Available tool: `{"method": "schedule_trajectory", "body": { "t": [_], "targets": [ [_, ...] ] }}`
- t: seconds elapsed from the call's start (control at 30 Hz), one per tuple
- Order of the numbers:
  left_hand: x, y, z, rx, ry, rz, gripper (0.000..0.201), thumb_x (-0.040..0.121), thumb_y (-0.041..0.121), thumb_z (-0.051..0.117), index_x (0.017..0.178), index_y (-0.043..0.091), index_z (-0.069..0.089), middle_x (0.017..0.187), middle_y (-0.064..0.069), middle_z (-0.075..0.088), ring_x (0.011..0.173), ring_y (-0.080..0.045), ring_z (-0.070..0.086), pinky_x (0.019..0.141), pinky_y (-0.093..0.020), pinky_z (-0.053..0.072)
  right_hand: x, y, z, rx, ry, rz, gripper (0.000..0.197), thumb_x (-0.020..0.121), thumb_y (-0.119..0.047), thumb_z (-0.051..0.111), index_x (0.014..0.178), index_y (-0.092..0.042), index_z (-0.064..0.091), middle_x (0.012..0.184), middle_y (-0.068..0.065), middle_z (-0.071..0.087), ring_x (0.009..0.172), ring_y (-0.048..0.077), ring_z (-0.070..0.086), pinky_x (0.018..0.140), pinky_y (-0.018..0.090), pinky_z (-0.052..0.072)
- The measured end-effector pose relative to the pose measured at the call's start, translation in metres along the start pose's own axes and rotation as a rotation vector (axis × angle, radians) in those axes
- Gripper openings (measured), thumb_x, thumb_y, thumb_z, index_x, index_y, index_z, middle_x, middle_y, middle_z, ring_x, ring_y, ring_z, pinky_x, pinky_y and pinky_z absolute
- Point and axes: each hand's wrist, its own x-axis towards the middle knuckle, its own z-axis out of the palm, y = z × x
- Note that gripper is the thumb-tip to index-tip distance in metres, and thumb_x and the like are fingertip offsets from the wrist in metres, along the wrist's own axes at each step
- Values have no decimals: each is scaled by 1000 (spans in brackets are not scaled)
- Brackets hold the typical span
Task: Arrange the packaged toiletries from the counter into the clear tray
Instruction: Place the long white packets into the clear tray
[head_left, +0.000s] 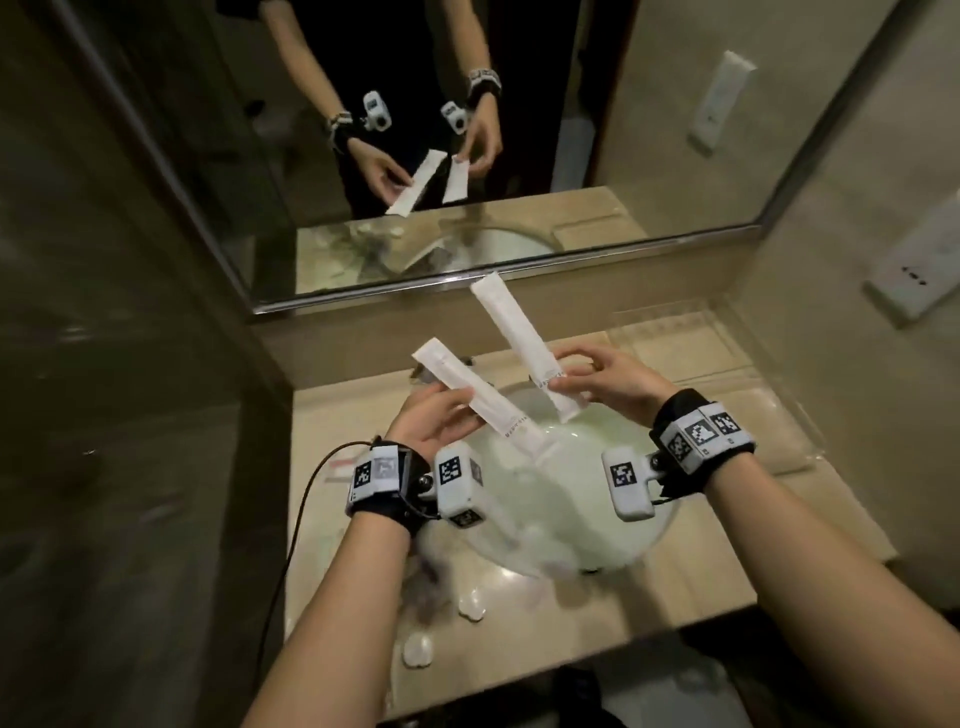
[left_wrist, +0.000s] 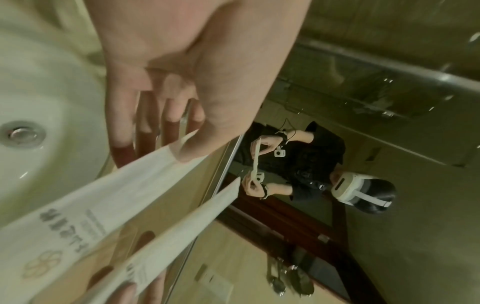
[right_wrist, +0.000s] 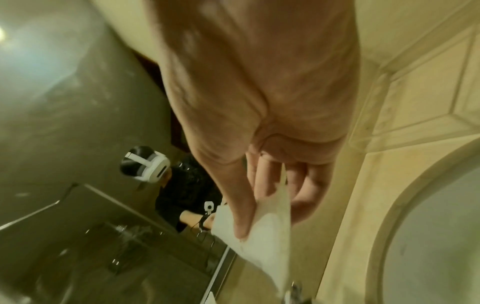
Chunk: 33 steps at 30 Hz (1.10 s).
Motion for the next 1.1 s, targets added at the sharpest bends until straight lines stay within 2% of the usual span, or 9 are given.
{"method": "schedule_trajectory", "body": {
  "t": [0.13, 0.23, 0.37, 0.43, 0.57, 0.67, 0.83, 0.97, 1.1],
  "targets": [
    [22, -20, 61, 85, -42, -38, 11, 86, 7, 65, 95, 11, 60, 105, -12, 66, 99, -23, 64, 85, -39, 55, -17, 17, -61, 19, -30, 56, 57, 81, 15, 62, 125, -21, 58, 102, 6, 69, 86, 16, 67, 71, 25, 54],
    [37, -41, 105, 137, -64, -70, 14, 84, 7, 68, 96, 10, 62, 111, -16, 67, 104, -30, 66, 89, -42, 55, -24, 35, -111, 25, -16, 84, 67, 80, 17, 60, 138, -17, 52, 115, 12, 64, 105, 26, 65, 87, 32, 56],
    [58, -69, 164, 160, -59, -95, 19, 84, 6, 69, 102, 9, 63, 112, -19, 67, 107, -35, 65, 95, -48, 52, -25, 56, -176, 61, -34, 87, 48, 89, -2, 64, 135, -13, 55, 122, 12, 65, 108, 21, 65, 86, 28, 54],
    [68, -84, 193, 171, -30, -98, 19, 84, 6, 68, 102, 9, 63, 110, -18, 67, 104, -33, 65, 87, -43, 55, -23, 66, -206, 24, -20, 85, 36, 93, -12, 61, 129, -11, 59, 116, 8, 68, 102, 18, 65, 85, 27, 53],
    [86, -112, 234, 169, 37, -106, 12, 86, 6, 66, 97, 9, 61, 102, -15, 68, 92, -28, 67, 72, -34, 58, -10, 87, -263, -95, -3, 107, 23, 97, -20, 56, 117, -14, 65, 115, 8, 69, 104, 23, 64, 96, 41, 51],
    [93, -132, 249, 154, 73, -108, 16, 87, 6, 64, 103, 6, 60, 101, -13, 67, 93, -27, 67, 75, -34, 57, 0, 103, -292, -176, 1, 133, 28, 95, -20, 60, 121, -12, 64, 112, 9, 69, 107, 27, 65, 94, 40, 54],
    [97, -155, 257, 132, 144, -97, 20, 89, 7, 63, 108, 4, 60, 103, -13, 66, 98, -30, 66, 78, -35, 58, 18, 131, -311, -588, 111, 90, 23, 89, -16, 65, 113, -16, 68, 94, 4, 67, 85, 22, 62, 69, 26, 48],
    [97, -166, 251, 141, 215, -109, 20, 88, 8, 64, 107, 3, 60, 108, -15, 66, 95, -28, 68, 69, -31, 60, 30, 165, -315, -871, 92, 189, 21, 90, -12, 58, 105, -17, 72, 108, 10, 70, 88, 22, 62, 76, 26, 47],
    [99, -174, 242, 133, 243, -113, 14, 88, 8, 64, 101, 5, 61, 109, -17, 66, 98, -30, 67, 76, -36, 58, 31, 191, -318, -1048, -17, 272, 30, 93, -7, 48, 112, -15, 70, 119, 10, 67, 108, 27, 63, 94, 33, 51]
  ]
}}
